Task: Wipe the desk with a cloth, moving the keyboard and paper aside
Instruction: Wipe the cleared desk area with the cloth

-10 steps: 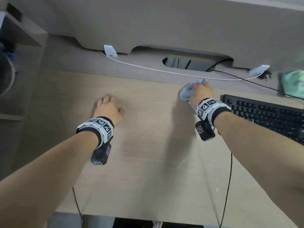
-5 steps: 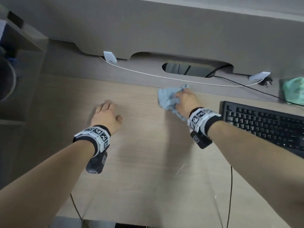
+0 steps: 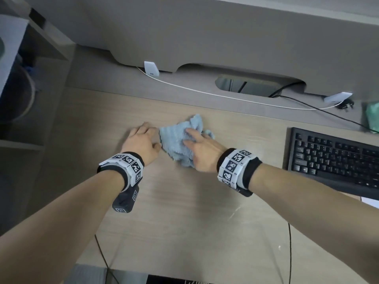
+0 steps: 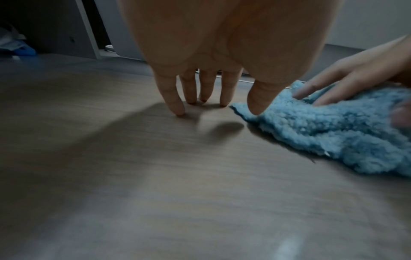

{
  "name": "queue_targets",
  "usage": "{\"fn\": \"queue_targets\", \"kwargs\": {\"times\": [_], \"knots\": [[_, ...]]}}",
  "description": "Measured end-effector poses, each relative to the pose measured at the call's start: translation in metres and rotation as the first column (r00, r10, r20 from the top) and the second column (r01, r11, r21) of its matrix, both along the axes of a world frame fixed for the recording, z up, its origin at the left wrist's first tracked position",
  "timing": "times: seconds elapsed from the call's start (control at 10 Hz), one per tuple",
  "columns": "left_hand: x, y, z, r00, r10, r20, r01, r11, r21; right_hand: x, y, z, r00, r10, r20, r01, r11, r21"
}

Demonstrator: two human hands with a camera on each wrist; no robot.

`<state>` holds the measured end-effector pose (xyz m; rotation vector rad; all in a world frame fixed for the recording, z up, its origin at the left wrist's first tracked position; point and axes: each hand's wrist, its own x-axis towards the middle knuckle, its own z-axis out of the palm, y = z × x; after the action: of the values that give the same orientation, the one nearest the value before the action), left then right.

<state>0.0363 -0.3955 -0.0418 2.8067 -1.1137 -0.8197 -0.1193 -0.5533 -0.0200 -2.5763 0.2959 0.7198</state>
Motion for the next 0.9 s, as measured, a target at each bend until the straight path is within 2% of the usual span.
{"fn": "queue_targets", "kwargs": {"times": [0.1, 0.2, 0.3, 0.4, 0.5, 0.6, 0.7, 0.8, 0.9], "knots": [[0.002, 0.003, 0.0, 1.0, -0.012, -0.003, 0.012, 1.0, -0.003, 0.011, -0.022, -0.015, 0.999, -0.004, -0.052, -0.005, 0.987, -0.161], [0.003, 0.004, -0.001, 1.0, -0.007, 0.002, 0.007, 1.0, -0.022, 0.021, -0.08, -0.024, 0.985, 0.171, -0.002, -0.171, 0.982, 0.075], [0.003, 0.006, -0.002, 1.0, -0.011, 0.007, 0.012, 0.999, -0.033, 0.028, -0.102, -0.011, 0.95, -0.072, -0.303, 0.009, 0.979, -0.205], [0.003, 0.007, -0.005, 1.0, -0.02, 0.0, 0.02, 0.999, -0.031, 0.028, -0.068, 0.005, 0.895, -0.444, -0.045, 0.426, 0.88, -0.209], [0.004, 0.008, -0.005, 1.0, -0.029, 0.001, 0.029, 0.999, -0.032, 0.027, -0.004, 0.002, 0.979, -0.192, -0.072, 0.191, 0.981, -0.022], [0.003, 0.007, -0.005, 0.999, -0.04, 0.0, 0.04, 0.999, -0.027, 0.002, 0.033, -0.007, 0.994, 0.031, -0.103, -0.037, 0.998, -0.053], [0.002, 0.007, -0.008, 0.998, -0.057, 0.02, 0.057, 0.998, -0.014, -0.03, 0.016, -0.013, 0.995, -0.096, -0.038, 0.093, 0.993, -0.077], [0.002, 0.008, -0.01, 0.997, -0.064, 0.031, 0.064, 0.998, -0.001, -0.059, -0.024, -0.02, 0.914, -0.406, 0.008, 0.402, 0.902, -0.154], [0.002, 0.008, -0.01, 0.996, -0.085, 0.033, 0.085, 0.996, 0.018, -0.083, -0.056, -0.021, 0.745, -0.667, 0.01, 0.651, 0.724, -0.227]]}}
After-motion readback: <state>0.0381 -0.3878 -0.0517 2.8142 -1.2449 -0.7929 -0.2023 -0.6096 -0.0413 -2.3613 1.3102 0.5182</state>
